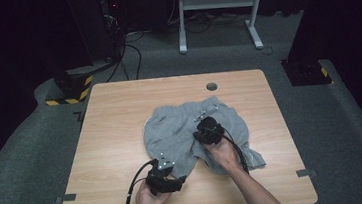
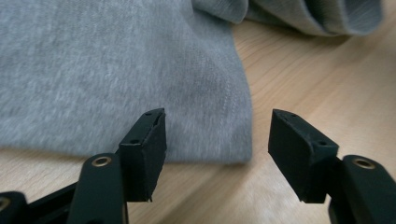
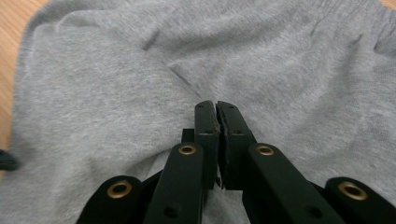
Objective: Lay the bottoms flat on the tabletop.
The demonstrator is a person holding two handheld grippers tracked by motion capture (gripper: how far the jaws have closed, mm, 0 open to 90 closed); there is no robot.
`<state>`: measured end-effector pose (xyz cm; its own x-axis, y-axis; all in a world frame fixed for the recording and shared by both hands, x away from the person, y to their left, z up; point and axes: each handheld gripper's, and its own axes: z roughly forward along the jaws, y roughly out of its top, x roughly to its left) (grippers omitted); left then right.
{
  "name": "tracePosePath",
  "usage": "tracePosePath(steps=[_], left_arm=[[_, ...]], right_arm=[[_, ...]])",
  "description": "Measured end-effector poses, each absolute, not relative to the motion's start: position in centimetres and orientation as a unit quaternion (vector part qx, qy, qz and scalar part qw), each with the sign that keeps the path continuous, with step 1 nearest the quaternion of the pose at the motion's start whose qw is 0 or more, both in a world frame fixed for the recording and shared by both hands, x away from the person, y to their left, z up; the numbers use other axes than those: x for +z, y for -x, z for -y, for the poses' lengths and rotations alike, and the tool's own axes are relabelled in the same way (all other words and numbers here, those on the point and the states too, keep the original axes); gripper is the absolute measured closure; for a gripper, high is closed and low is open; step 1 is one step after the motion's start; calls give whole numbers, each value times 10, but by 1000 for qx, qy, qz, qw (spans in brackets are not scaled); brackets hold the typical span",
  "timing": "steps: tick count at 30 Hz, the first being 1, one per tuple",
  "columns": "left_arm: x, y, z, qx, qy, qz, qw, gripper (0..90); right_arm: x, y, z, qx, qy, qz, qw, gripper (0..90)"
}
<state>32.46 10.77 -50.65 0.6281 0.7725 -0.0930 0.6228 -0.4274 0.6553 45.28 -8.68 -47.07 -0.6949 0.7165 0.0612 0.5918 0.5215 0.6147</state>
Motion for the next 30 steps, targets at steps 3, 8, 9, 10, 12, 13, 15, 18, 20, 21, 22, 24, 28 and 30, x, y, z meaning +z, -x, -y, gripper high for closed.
tracePosePath(steps=[3, 8, 9, 10, 12, 13, 15, 18, 20, 21, 22, 24, 28, 30], left_arm=[[-507, -330, -109, 107, -824, -435, 346, 522], [-502, -342, -118, 89, -824, -436, 350, 900], [-501, -344, -119, 88, -828, -433, 344, 900], [-499, -346, -120, 84, -830, -433, 342, 900], [-495, -344, -122, 85, -826, -432, 353, 900], [-493, -342, -122, 85, -823, -429, 363, 900], [-492, -338, -120, 81, -819, -429, 372, 749], [-499, -335, -112, 79, -827, -432, 352, 512], [-507, -334, -107, 77, -834, -433, 333, 487], [-508, -332, -105, 93, -832, -432, 334, 508], [-508, -332, -104, 103, -833, -432, 328, 563], [-506, -334, -104, 109, -838, -427, 322, 705], [-500, -338, -106, 111, -842, -420, 319, 883], [-490, -341, -112, 110, -840, -417, 329, 886]], right_arm=[[-468, -448, 89, 324, -372, -865, 95, 715], [-458, -426, 88, 354, -322, -872, 99, 600], [-456, -423, 87, 354, -311, -876, 101, 593], [-454, -419, 85, 348, -304, -881, 102, 586], [-453, -414, 83, 338, -296, -887, 103, 572], [-454, -411, 83, 332, -295, -889, 108, 569], [-456, -408, 82, 317, -297, -893, 120, 570], [-464, -412, 80, 290, -309, -897, 126, 689], [-467, -414, 80, 289, -307, -897, 130, 843], [-467, -415, 80, 290, -305, -897, 131, 868], [-466, -415, 80, 291, -303, -898, 132, 877], [-464, -413, 81, 292, -297, -899, 133, 883], [-456, -413, 86, 302, -300, -895, 131, 883], [-452, -413, 91, 306, -302, -893, 131, 882]])
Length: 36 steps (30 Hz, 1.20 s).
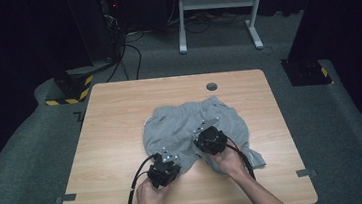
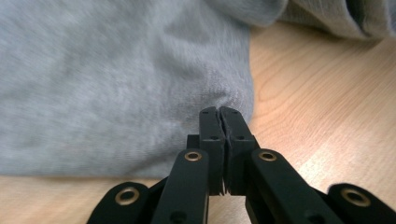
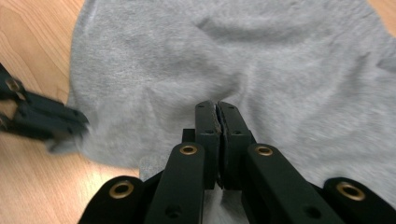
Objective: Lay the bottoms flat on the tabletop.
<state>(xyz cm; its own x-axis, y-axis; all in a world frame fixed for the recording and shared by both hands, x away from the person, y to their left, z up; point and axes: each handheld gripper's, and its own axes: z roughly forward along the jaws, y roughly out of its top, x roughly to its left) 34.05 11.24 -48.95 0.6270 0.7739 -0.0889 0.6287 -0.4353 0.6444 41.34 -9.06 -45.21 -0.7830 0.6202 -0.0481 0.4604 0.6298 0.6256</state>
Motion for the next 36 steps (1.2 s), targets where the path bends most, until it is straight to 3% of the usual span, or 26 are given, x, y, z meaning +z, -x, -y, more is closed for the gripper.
tracePosePath(steps=[8, 10, 13, 15, 19, 25, 29, 32, 36], left_arm=[[-427, -370, -148, 139, -816, -424, 368, 890], [-427, -388, -152, 146, -808, -440, 364, 889], [-445, -413, -157, 112, -795, -474, 361, 875], [-456, -416, -157, 92, -789, -488, 362, 797], [-459, -390, -158, 83, -776, -499, 377, 564], [-466, -341, -142, 96, -777, -489, 385, 388], [-476, -319, -128, 92, -768, -492, 399, 348], [-487, -311, -113, 113, -783, -492, 364, 348], [-504, -318, -101, 137, -784, -507, 330, 411]], right_arm=[[-444, -420, 100, 296, -305, -894, 142, 881], [-448, -426, 98, 288, -312, -894, 142, 882], [-460, -439, 97, 271, -336, -893, 132, 882], [-468, -445, 97, 266, -350, -890, 122, 882], [-474, -449, 95, 262, -360, -888, 119, 882], [-477, -451, 91, 266, -362, -886, 117, 882], [-476, -449, 90, 271, -363, -884, 119, 882], [-476, -449, 91, 272, -364, -883, 119, 882], [-476, -449, 91, 274, -364, -882, 122, 882]])
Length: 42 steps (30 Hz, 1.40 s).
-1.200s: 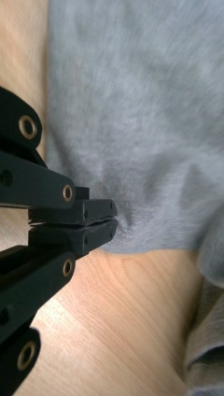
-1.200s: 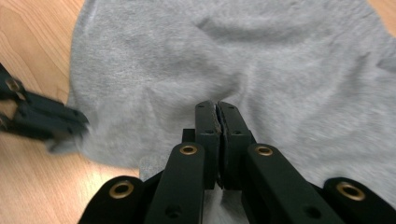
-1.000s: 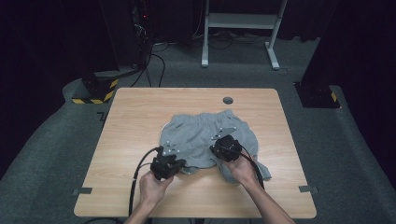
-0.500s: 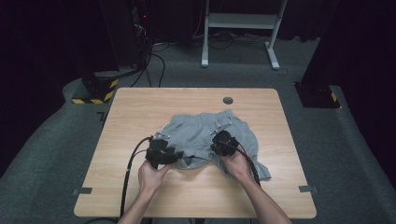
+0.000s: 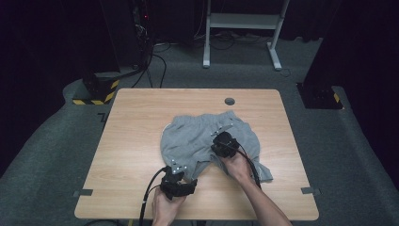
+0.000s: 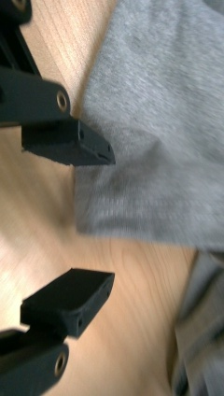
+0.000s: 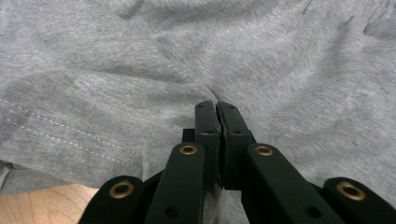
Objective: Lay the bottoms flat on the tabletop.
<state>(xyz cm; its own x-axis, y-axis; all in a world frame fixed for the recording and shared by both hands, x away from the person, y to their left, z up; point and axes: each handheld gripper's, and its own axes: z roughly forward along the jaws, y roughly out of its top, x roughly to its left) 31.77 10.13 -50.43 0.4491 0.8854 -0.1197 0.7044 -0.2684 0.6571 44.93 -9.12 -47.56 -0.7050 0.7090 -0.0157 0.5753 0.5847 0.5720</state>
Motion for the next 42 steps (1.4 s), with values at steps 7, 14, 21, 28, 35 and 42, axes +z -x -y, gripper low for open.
tracePosePath(steps=[7, 14, 21, 28, 35, 42], left_arm=[[-504, -329, -105, 157, -794, -498, 312, 730], [-491, -328, -125, 155, -793, -494, 320, 861], [-469, -317, -150, 207, -791, -486, 307, 862], [-469, -312, -174, 250, -793, -490, 262, 863], [-471, -299, -197, 273, -789, -498, 234, 863], [-487, -291, -203, 261, -791, -500, 237, 776]], right_arm=[[-471, -434, 106, 308, -344, -880, 109, 695], [-449, -388, 178, 341, -351, -860, 144, 640], [-472, -373, 217, 300, -390, -857, 152, 547], [-490, -381, 211, 256, -405, -865, 146, 801], [-483, -377, 222, 278, -402, -856, 166, 889], [-478, -372, 246, 310, -440, -828, 159, 879]])
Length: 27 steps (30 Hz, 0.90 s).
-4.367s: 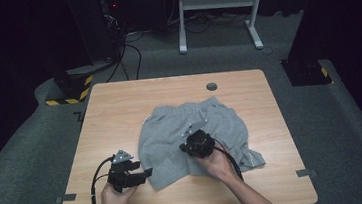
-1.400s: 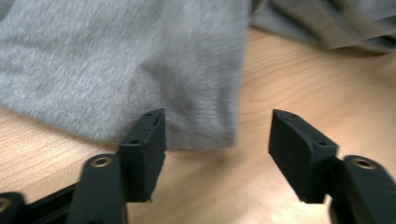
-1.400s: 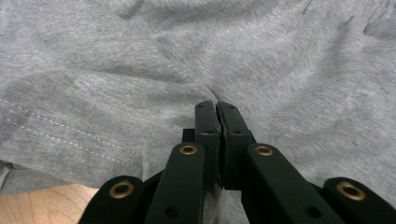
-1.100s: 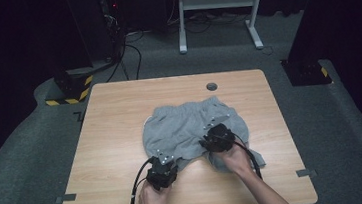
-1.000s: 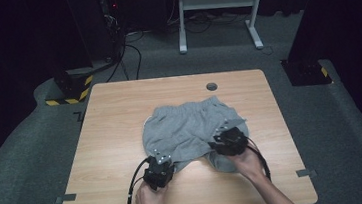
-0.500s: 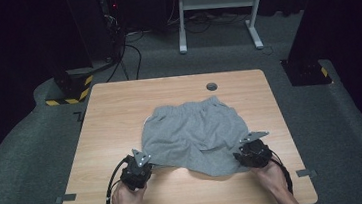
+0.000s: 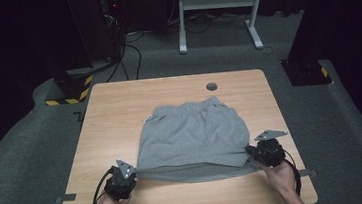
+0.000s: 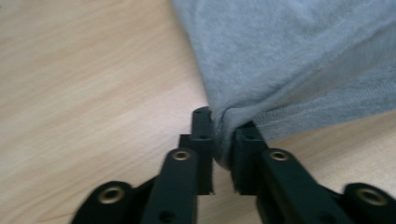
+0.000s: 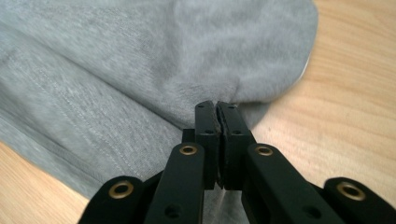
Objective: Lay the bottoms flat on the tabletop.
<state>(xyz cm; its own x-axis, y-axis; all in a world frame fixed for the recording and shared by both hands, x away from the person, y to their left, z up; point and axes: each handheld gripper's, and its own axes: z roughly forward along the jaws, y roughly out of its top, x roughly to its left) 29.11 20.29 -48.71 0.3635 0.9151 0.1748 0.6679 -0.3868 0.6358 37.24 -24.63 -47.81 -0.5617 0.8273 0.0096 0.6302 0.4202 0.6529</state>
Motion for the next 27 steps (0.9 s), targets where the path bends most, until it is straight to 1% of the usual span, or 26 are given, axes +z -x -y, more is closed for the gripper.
tracePosePath(steps=[2, 4, 6, 7, 9, 13, 15, 16, 18, 19, 22, 27], left_arm=[[-494, -290, -199, 250, -796, -499, 234, 712], [-500, -290, -196, 242, -800, -499, 229, 688], [-504, -289, -194, 241, -800, -500, 227, 687], [-504, -288, -194, 240, -799, -501, 228, 693], [-504, -288, -195, 239, -798, -503, 232, 715], [-505, -289, -194, 231, -804, -498, 230, 813], [-505, -290, -193, 229, -805, -497, 228, 847], [-504, -291, -193, 227, -805, -498, 229, 855], [-504, -293, -193, 225, -805, -499, 231, 862], [-503, -293, -194, 226, -805, -498, 230, 863], [-498, -293, -199, 234, -802, -498, 229, 865], [-488, -288, -213, 250, -794, -503, 230, 866]], right_arm=[[-481, -370, 247, 307, -437, -831, 159, 876], [-482, -369, 248, 309, -440, -829, 155, 853], [-482, -367, 248, 305, -442, -829, 155, 745], [-482, -366, 248, 302, -442, -829, 163, 698], [-481, -362, 251, 309, -449, -820, 174, 653], [-478, -352, 262, 328, -453, -811, 170, 643], [-480, -349, 264, 320, -456, -814, 166, 651], [-482, -348, 265, 315, -457, -815, 164, 672], [-487, -350, 265, 307, -460, -819, 154, 783], [-490, -351, 265, 305, -456, -822, 150, 882], [-490, -352, 267, 310, -456, -823, 138, 900], [-472, -341, 289, 319, -472, -804, 169, 900]])
